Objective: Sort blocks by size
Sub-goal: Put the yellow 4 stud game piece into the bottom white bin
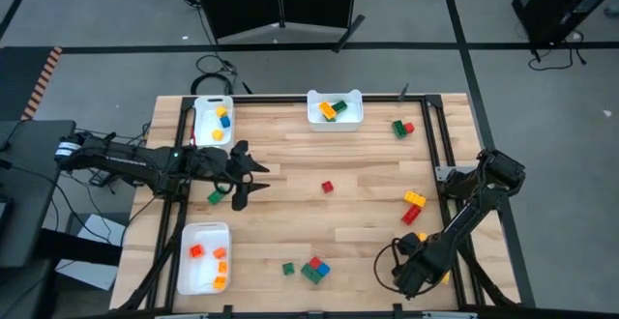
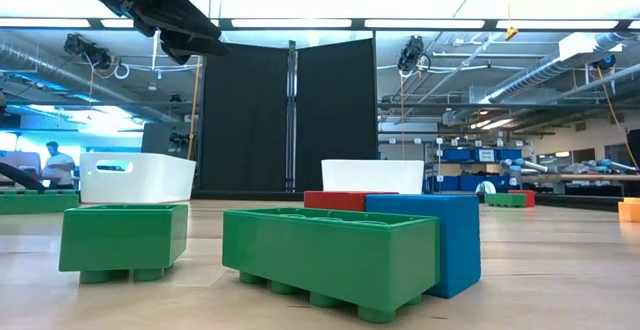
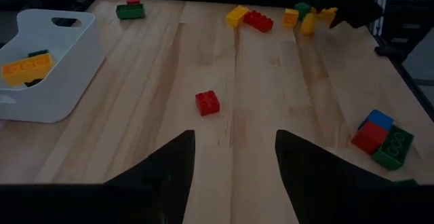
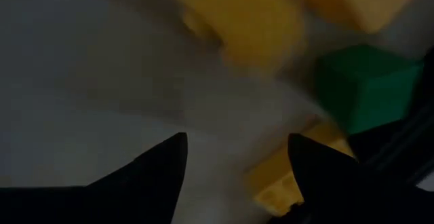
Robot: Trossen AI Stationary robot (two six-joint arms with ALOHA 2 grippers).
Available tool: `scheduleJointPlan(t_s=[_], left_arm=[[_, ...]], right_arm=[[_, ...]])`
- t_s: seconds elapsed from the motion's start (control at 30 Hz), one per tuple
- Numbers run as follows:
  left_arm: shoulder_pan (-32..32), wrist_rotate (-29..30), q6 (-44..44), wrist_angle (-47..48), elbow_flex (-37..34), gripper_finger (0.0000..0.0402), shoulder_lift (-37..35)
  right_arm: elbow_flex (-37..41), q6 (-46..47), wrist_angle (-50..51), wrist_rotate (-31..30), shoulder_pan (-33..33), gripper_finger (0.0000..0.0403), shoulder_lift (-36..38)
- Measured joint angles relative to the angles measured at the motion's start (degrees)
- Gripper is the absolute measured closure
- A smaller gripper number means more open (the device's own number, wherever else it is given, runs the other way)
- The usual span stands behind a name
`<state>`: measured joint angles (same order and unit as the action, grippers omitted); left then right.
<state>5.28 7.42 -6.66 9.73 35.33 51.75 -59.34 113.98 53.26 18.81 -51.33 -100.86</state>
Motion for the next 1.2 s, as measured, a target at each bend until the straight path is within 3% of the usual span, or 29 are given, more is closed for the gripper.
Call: scheduleJointPlan(t_s=[0.17, 0.33, 0.63, 0.9, 1.2], left_arm=[[0.00, 0.00, -0.02, 0.01, 0.00, 0.0188, 0.00], [-0.02, 0.00, 0.22, 0.01, 0.00, 0.0188, 0.00], [-0.02, 0.11, 0.28, -0.01, 0.00, 0.0188, 0.00], [-0.02, 0.11, 0.33, -0.01, 0.00, 0.0188, 0.00], [-0.02, 0.09, 0.37, 0.01, 0.00, 0.0188, 0.00]], right_arm=[[-0.65, 0.18, -0.30, -0.23, 0.13, 0.0138, 0.04], [-0.65, 0.23, -0.58, -4.15, 1.30, 0.0136, 0.04], [-0.65, -5.23, 1.22, -14.29, 10.05, 0.0142, 0.00], [-0.65, -7.26, 5.11, -14.82, 18.06, 0.0142, -0.03], [0.76, -10.06, 3.65, -16.27, 20.39, 0.0150, -0.05]])
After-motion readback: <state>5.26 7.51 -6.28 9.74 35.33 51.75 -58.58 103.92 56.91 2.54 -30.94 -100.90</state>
